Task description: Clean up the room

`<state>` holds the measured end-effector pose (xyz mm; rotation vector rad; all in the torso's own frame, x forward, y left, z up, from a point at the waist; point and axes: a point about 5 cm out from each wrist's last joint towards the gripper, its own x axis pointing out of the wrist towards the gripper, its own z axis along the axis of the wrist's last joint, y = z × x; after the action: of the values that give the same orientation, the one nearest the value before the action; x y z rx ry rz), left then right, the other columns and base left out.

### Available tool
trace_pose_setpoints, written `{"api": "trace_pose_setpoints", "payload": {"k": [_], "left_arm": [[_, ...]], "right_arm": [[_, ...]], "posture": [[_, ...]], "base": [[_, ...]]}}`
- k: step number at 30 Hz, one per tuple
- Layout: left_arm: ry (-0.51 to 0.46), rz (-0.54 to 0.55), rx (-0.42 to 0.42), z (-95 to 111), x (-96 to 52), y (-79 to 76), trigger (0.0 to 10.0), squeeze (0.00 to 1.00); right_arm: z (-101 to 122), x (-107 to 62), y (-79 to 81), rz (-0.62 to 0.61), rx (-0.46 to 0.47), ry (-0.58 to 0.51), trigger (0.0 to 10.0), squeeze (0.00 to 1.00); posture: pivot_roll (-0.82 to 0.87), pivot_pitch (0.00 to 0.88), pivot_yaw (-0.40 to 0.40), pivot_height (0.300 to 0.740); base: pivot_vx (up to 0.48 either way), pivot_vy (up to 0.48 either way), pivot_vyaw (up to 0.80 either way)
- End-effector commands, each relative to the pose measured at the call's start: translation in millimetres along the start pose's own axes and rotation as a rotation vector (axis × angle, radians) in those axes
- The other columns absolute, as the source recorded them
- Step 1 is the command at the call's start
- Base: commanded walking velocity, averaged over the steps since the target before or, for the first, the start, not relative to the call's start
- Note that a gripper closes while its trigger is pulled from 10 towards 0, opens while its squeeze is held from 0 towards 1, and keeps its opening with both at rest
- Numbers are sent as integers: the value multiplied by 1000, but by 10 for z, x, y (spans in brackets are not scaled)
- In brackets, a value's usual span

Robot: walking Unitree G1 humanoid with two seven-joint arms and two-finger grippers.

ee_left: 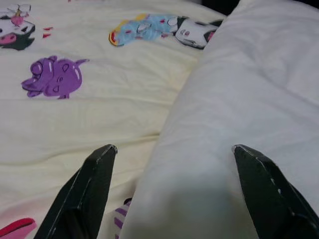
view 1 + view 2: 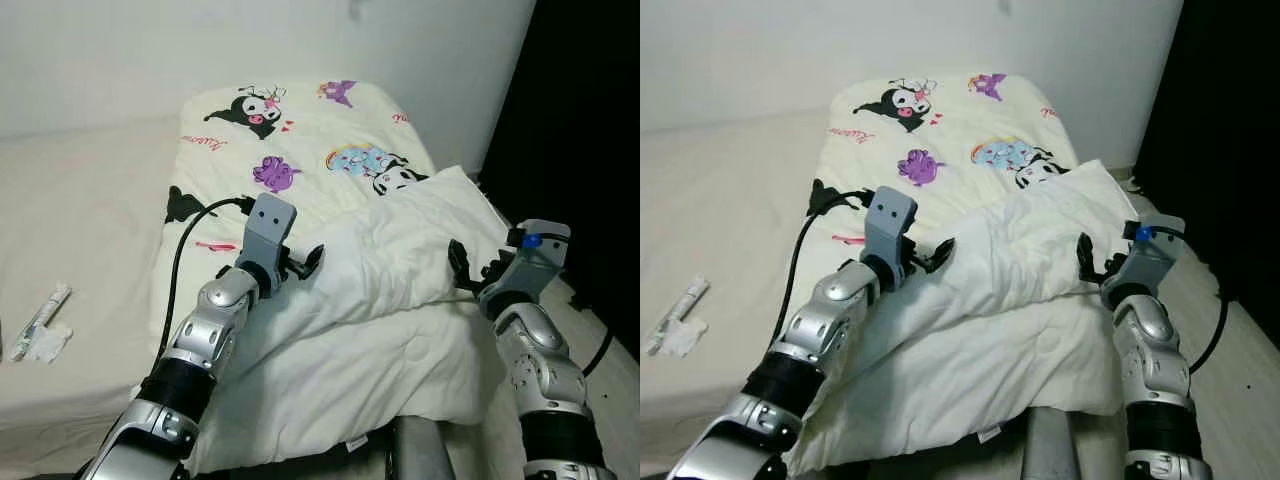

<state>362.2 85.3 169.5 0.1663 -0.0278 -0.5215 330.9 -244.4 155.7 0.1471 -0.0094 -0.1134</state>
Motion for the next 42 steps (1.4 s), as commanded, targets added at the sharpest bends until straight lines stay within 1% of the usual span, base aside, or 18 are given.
{"api": "trace_pose_setpoints", "payload": {"k": [1, 2, 9, 12, 13, 16, 18, 21, 26, 27, 31, 33, 34, 35, 36, 38, 41, 42], "left_arm": [[107, -60, 1, -177, 25, -80, 10000, 0], [107, -60, 1, -177, 25, -80, 10000, 0], [160, -187, 8, -275, 34, -218, 10000, 0], [164, -195, 12, -284, 35, -225, 10000, 0], [174, -260, 2, -308, -8, -283, 0, 0], [167, -290, 9, -312, -32, -299, 0, 0], [139, -321, 14, -286, -52, -316, 0, 0], [135, -322, 10, -278, -62, -309, 0, 0], [120, -343, 15, -279, -145, -265, 0, 0], [98, -404, 31, -272, -234, -264, 0, 0], [77, -498, 37, -260, -353, -295, 0, 0], [100, -634, 3, -321, -560, -365, 0, 0], [100, -634, 3, -321, -560, -365, 0, 0], [141, -760, -24, -405, -748, -467, 0, 0], [141, -760, -24, -405, -748, -467, 0, 0], [164, -825, -35, -454, -844, -535, 0, 0], [168, -838, -38, -459, -869, -546, 0, 0], [229, -900, -17, -599, -967, -631, 3373, 0]], "right_arm": [[18, -8, 8, -8, -14, 4, 10000, 0], [18, -8, 8, -8, -14, 4, 10000, 0], [101, 19, -10, -27, -25, -16, 10000, 0], [107, 20, -9, -28, -24, -17, 10000, 0], [132, 19, -18, -28, -31, -21, 10000, 0], [160, 17, -21, -29, -34, -26, 10000, 0], [182, 14, -28, -32, -36, -32, 10000, 0], [196, 13, -31, -33, -37, -36, 10000, 0], [279, 17, -42, -32, -46, -55, 10000, 0], [378, 24, -55, -32, -47, -79, 10000, 0], [508, 29, -73, -33, -52, -114, 10000, 0], [764, 28, -119, -38, -48, -184, 10000, 0], [764, 28, -119, -38, -48, -184, 10000, 0], [951, 17, -142, -35, -56, -234, 10000, 0], [951, 17, -142, -35, -56, -234, 10000, 0], [1019, 12, -143, -31, -61, -249, 10000, 0], [1031, 9, -142, -30, -62, -250, 10000, 0], [1059, 16, -87, -13, -74, -255, 10000, 0]], "posture": [[-118, 134, 82, 465], [-118, 134, 82, 465], [-119, 129, 81, 465], [-119, 129, 81, 465], [-118, 134, 78, 465], [-117, 132, 79, 465], [-115, 133, 77, 465], [-113, 134, 73, 465], [-113, 134, 69, 465], [-110, 135, 67, 465], [-106, 140, 65, 465], [-103, 144, 65, 465], [-103, 144, 65, 465], [-99, 143, 62, 465], [-99, 143, 62, 465], [-99, 143, 62, 465], [-99, 143, 62, 465], [-104, 134, 58, 465]], "base": [[0, 0, 0], [0, 0, 0], [0, 0, 0], [0, 0, 0], [0, 0, 0], [0, 0, 0], [0, 0, 0], [0, 0, 0], [0, 0, 0], [0, 0, 0], [0, 0, 0], [0, 0, 0], [0, 0, 0], [0, 0, 0], [0, 0, 0], [0, 0, 0], [0, 0, 0], [0, 0, 0]]}}
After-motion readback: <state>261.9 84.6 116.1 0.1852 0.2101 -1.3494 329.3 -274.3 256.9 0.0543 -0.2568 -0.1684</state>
